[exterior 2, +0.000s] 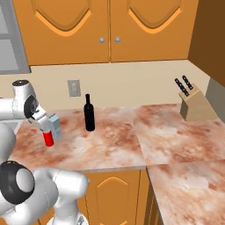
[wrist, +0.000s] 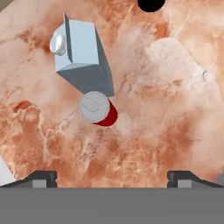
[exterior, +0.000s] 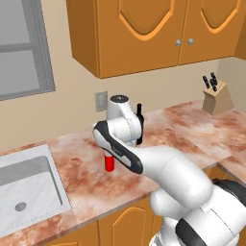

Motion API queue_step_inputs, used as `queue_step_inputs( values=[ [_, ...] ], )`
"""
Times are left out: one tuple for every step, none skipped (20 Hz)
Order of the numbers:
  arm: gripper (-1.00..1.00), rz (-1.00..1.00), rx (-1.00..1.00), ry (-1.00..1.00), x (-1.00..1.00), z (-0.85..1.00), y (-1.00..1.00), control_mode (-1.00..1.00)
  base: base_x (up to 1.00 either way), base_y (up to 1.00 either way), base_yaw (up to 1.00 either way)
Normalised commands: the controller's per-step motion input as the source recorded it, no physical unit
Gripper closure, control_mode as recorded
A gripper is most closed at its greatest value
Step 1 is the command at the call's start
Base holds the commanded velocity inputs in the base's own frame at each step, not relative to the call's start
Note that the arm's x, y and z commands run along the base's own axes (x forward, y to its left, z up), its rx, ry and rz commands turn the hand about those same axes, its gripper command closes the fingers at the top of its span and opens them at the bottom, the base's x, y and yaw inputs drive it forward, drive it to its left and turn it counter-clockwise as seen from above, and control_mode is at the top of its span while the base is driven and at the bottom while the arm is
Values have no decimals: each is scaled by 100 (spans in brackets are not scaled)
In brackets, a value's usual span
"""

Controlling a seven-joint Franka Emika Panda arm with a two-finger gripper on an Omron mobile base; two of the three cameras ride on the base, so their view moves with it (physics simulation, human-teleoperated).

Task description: Move the drinks to the dining counter.

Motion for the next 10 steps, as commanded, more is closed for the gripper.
queue_step_inputs(
  values=[
    [-100,0,0,0,22,-34,0,-100,0,0,0],
    [-100,0,0,0,19,-31,0,-100,0,0,0],
    [-100,0,0,0,16,-33,0,-100,0,0,0],
    [-100,0,0,0,17,-26,0,-100,0,0,0],
    [-100,0,0,0,22,-26,0,-100,0,0,0],
    [-100,0,0,0,24,-28,4,-100,0,0,0],
    [-100,0,0,0,30,-19,6,-100,0,0,0],
    [-100,0,0,0,36,-13,11,-100,0,0,0],
    [-100,0,0,0,36,-14,8,-100,0,0,0],
    [-100,0,0,0,41,-14,1,-100,0,0,0]
  ],
)
